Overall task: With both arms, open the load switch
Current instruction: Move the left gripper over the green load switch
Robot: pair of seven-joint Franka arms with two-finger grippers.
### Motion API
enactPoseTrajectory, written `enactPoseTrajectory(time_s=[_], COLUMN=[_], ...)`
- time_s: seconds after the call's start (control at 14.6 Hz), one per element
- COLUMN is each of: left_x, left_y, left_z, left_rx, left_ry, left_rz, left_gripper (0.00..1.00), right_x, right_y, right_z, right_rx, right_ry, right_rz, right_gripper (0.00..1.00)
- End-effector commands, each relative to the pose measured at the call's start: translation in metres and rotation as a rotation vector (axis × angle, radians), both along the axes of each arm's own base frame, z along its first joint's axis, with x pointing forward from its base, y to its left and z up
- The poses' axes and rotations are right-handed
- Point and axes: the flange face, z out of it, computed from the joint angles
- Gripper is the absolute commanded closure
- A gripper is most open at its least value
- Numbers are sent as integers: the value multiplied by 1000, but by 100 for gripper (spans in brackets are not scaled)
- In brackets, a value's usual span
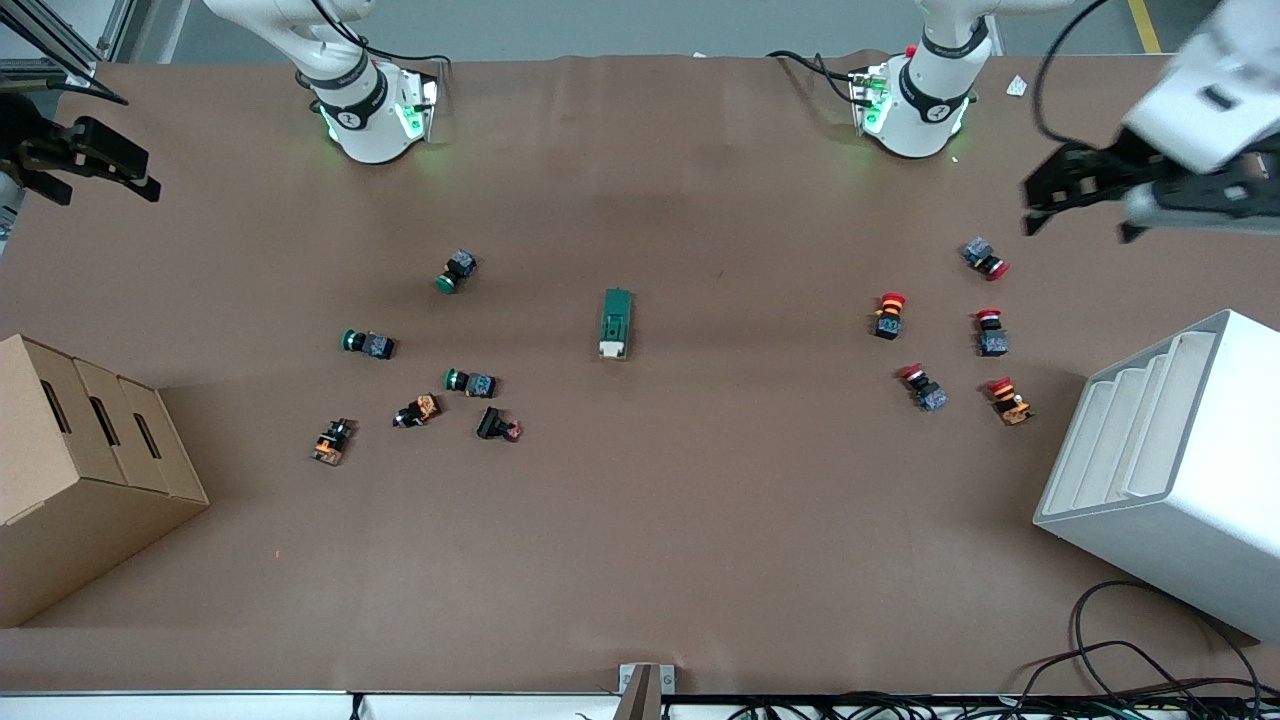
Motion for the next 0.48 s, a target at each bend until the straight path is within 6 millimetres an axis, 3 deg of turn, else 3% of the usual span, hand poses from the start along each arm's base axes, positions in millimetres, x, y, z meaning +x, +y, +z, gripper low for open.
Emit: enactPoseTrajectory(time_s=[0.0,0.27,0.41], left_x=[2,-13,-40], left_y=[-89,-211,-276], left_z=[-35,-109,-156], left_rx=[2,29,68], left_ry=[6,-14,-52], left_rz=[100,207,269], left_gripper=[0,0,0], right_x=[0,5,8], right_y=[0,-4,-4], right_z=[5,0,-5], right_rx=[10,16,11], right_ry=[-8,-3,9], right_rz=[2,-8,-15], right_gripper=[0,0,0])
